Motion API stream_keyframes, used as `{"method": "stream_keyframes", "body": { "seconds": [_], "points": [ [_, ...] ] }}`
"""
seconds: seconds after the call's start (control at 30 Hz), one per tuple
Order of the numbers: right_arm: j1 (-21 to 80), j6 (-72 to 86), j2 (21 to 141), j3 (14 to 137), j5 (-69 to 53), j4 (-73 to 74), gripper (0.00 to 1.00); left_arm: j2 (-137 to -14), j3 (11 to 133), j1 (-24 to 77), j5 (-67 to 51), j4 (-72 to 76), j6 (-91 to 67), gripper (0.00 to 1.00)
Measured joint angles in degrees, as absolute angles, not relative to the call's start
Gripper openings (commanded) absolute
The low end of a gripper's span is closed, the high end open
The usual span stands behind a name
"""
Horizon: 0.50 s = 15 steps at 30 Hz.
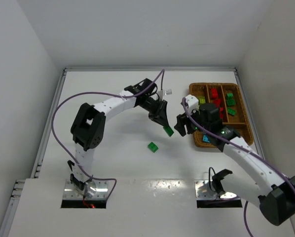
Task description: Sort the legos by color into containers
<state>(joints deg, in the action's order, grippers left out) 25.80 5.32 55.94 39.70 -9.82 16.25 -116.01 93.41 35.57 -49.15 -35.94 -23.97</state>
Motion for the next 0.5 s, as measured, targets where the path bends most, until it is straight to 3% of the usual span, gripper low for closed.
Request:
{"method": "stream_keyframes", "body": {
  "seconds": [0.33, 0.5],
  "points": [
    [32.14, 2.74, 64.86, 39.7, -12.05, 10.0, 0.62, -113.34, 93.34, 34.72, -49.78, -36.16, -23.59, 0.0],
    [33.58, 3.16, 67.61, 39.64, -12.03, 5.54, 0.54, -112.88, 93.34, 34.5, -49.89, -36.18, -23.59, 0.0]
  ]
}}
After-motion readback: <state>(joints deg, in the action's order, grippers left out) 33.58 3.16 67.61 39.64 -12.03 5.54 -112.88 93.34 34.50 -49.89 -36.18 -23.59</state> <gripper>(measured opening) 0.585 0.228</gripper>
